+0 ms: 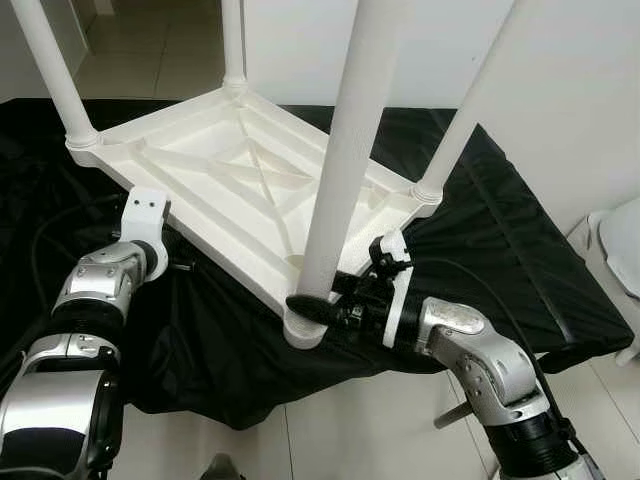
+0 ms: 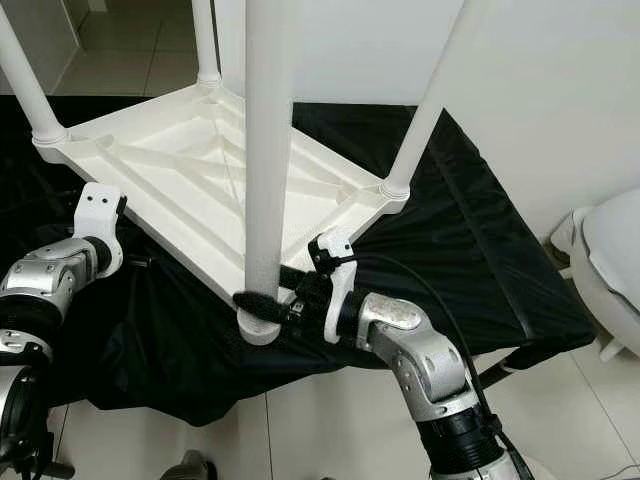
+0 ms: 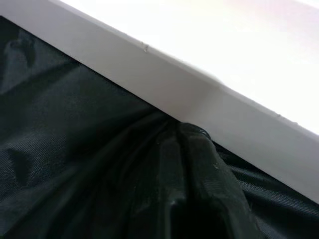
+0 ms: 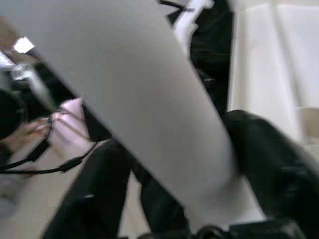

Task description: Building children table

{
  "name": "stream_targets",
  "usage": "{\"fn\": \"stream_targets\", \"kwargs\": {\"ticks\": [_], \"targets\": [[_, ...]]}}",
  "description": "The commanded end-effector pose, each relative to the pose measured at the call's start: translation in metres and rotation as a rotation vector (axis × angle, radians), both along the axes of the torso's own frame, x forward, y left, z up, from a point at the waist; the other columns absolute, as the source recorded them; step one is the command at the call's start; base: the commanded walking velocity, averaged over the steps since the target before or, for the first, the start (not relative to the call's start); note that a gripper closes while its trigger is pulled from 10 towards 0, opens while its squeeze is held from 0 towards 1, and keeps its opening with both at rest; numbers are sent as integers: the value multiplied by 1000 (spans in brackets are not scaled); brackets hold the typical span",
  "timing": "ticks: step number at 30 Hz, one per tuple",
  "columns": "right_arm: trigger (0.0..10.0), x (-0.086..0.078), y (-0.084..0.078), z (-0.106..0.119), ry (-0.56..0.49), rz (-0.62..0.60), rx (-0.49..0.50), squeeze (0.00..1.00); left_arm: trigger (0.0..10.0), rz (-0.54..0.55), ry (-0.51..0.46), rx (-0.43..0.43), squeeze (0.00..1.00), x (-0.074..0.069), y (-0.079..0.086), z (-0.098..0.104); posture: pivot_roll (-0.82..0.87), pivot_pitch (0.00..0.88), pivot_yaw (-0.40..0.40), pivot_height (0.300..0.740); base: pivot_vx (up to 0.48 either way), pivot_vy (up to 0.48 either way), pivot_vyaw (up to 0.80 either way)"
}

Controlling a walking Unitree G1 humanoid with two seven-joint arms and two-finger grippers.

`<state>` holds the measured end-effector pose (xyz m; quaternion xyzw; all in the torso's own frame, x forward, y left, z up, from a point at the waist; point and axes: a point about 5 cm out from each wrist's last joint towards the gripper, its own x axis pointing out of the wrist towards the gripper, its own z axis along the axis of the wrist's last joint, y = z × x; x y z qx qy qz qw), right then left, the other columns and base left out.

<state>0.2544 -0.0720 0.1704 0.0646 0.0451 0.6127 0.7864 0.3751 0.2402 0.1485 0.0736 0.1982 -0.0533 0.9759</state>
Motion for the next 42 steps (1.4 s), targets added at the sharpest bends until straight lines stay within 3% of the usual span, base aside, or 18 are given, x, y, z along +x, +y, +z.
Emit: {"fn": "stream_targets", "kwargs": {"ticks": [1, 2, 4, 5, 7, 8, 19, 20, 22, 28, 32, 35, 37, 40, 42], "targets": [[10000, -17, 14, -4, 43, 193, 46, 1000, 10000, 185, -80, 103, 0, 4, 18, 16, -2, 80, -65, 740, 0, 0, 0], [10000, -13, 10, -3, 31, 167, 38, 396, 10000, 179, -83, 113, 0, 4, 19, 17, -3, 81, -64, 740, 0, 0, 0], [10000, -10, 8, -3, 25, 153, 32, 396, 10000, 175, -85, 120, 0, 4, 20, 18, -3, 81, -64, 740, 0, 0, 0], [10000, -8, 5, -3, 22, 138, 29, 0, 10000, 166, -86, 128, 0, 3, 20, 17, -5, 80, -63, 740, 0, 0, 0], [10000, -3, 0, -1, 16, 108, 31, 0, 10000, 164, -79, 120, 0, 2, 22, 16, -4, 80, -64, 740, 0, 0, 0], [10000, 1, -3, 0, 7, 82, 35, 0, 10000, 155, -77, 124, 1000, 1, 23, 16, -4, 79, -64, 740, 0, 0, 0], [10000, 18, -18, 6, -50, -21, 48, 0, 10000, 51, -80, 225, 1000, -6, 23, 32, 1, 76, -63, 740, 0, 0, 0], [10000, 21, -19, 6, -66, -40, 47, 0, 10000, -9, -96, 242, 0, -8, 18, 39, 3, 74, -60, 740, 0, 0, 0], [10000, 25, -18, 7, -86, -61, 44, 0, 10000, -98, -117, 264, 0, -13, 10, 50, 4, 74, -62, 740, 0, 0, 0], [10000, 26, -6, 5, -113, -44, 42, 0, 10000, -224, -193, 237, 0, -22, -7, 70, 21, 72, -70, 740, 0, 0, 0], [10000, 27, -4, 5, -118, -43, 43, 0, 10000, -242, -208, 238, 0, -24, -10, 73, 21, 72, -70, 740, 0, 0, 0], [10000, 31, -1, 7, -182, -88, 43, 0, 10000, -274, -230, 202, 0, -31, -14, 78, 23, 72, -71, 740, 0, 0, 0], [10000, 33, -7, 13, -230, -143, 72, 0, 10000, -305, -241, 158, 0, -41, -15, 81, 22, 77, -67, 740, 0, 0, 0], [10000, 34, -10, 15, -247, -166, 83, 0, 10000, -315, -245, 153, 0, -44, -15, 82, 22, 77, -67, 740, 0, 0, 0], [10000, 33, -30, 20, -287, -212, 78, 0, 10000, -331, -227, 87, 0, -59, -10, 74, 17, 84, -65, 740, 0, 0, 0]]}}
